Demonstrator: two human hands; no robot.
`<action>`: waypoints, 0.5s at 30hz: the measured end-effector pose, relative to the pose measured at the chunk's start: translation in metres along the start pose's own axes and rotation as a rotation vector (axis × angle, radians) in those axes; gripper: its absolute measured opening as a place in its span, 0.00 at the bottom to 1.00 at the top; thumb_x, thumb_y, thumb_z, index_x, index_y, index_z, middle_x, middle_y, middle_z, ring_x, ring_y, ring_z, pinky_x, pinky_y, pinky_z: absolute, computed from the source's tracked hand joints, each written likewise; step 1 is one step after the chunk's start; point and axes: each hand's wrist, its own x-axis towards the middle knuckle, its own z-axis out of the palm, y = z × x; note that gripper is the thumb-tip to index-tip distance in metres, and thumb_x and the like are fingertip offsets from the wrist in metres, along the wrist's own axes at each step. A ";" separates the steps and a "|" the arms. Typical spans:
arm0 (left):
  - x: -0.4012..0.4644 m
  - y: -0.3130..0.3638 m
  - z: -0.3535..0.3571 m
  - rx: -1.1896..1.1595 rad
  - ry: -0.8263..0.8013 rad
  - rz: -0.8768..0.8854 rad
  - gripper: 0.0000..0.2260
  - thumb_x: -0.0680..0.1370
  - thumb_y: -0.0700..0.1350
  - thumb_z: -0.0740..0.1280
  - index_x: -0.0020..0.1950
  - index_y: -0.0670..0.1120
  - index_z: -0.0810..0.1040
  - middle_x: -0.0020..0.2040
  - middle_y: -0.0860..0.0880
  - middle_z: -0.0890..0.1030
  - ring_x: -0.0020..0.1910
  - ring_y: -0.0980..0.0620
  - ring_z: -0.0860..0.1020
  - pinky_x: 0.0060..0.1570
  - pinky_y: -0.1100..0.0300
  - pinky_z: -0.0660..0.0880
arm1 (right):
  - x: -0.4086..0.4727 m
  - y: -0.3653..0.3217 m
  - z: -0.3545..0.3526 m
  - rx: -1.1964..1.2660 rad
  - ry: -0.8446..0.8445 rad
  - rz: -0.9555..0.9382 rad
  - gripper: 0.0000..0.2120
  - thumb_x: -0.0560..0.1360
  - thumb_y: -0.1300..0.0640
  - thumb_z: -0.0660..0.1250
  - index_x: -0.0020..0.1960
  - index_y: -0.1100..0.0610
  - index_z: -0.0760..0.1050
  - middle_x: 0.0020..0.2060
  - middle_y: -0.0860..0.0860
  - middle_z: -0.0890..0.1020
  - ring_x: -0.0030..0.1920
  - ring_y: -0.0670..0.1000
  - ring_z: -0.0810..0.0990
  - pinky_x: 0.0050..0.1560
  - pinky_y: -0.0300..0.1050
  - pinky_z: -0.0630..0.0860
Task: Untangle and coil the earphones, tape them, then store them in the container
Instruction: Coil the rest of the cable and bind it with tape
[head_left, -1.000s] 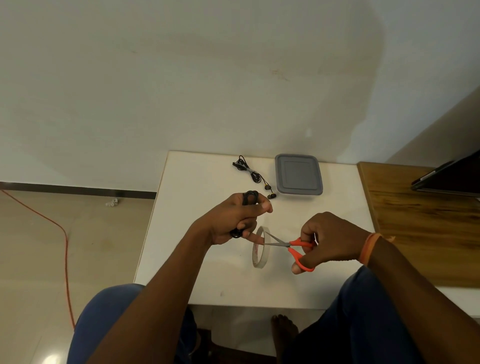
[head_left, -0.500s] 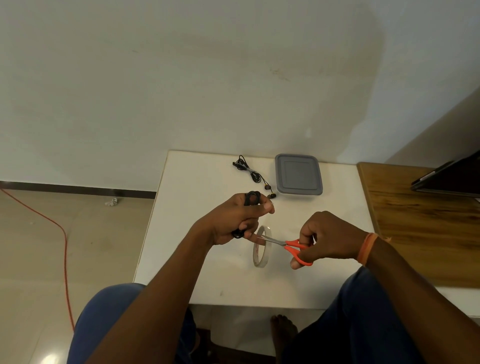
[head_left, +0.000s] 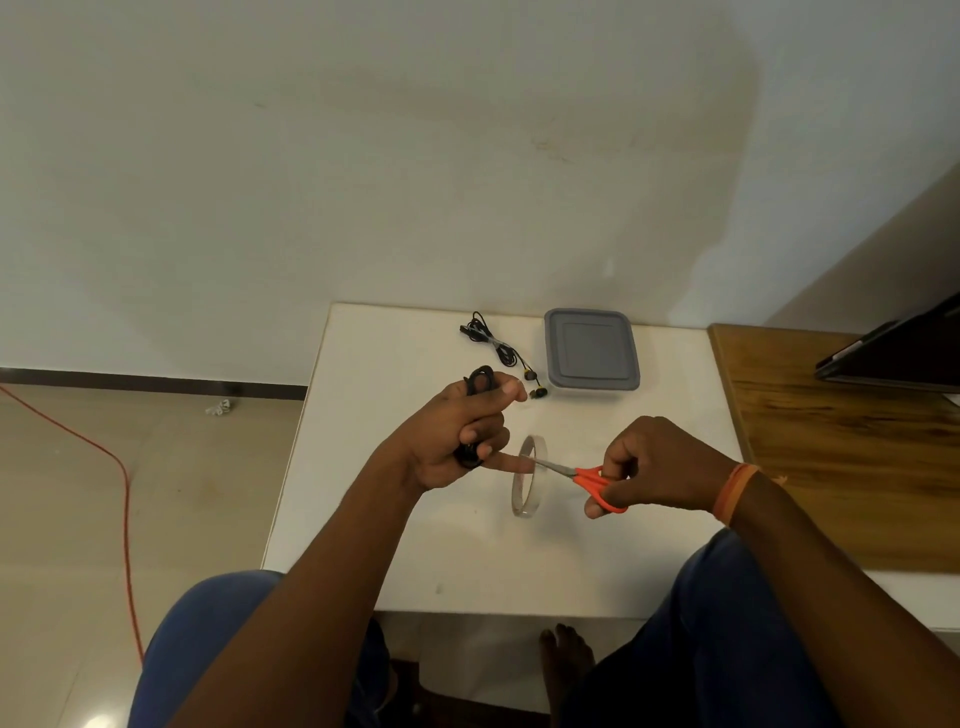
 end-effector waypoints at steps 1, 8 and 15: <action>0.000 0.000 -0.001 -0.033 -0.001 0.002 0.05 0.80 0.45 0.64 0.47 0.44 0.76 0.19 0.52 0.60 0.21 0.54 0.63 0.54 0.31 0.75 | 0.000 0.001 -0.001 0.013 0.007 0.008 0.12 0.63 0.42 0.77 0.33 0.50 0.82 0.27 0.43 0.79 0.30 0.42 0.76 0.34 0.32 0.70; 0.003 -0.004 0.000 -0.188 0.044 0.044 0.06 0.80 0.45 0.64 0.46 0.44 0.77 0.19 0.52 0.61 0.21 0.54 0.63 0.60 0.27 0.69 | -0.004 0.000 -0.007 0.404 0.096 0.070 0.16 0.64 0.43 0.72 0.40 0.56 0.84 0.36 0.50 0.85 0.39 0.51 0.83 0.37 0.40 0.80; 0.002 -0.001 -0.001 -0.154 0.143 0.068 0.05 0.81 0.44 0.64 0.49 0.43 0.76 0.21 0.51 0.61 0.22 0.54 0.63 0.57 0.35 0.76 | 0.009 0.031 -0.006 0.112 0.236 0.396 0.21 0.66 0.42 0.75 0.35 0.61 0.80 0.32 0.54 0.81 0.34 0.51 0.78 0.35 0.41 0.75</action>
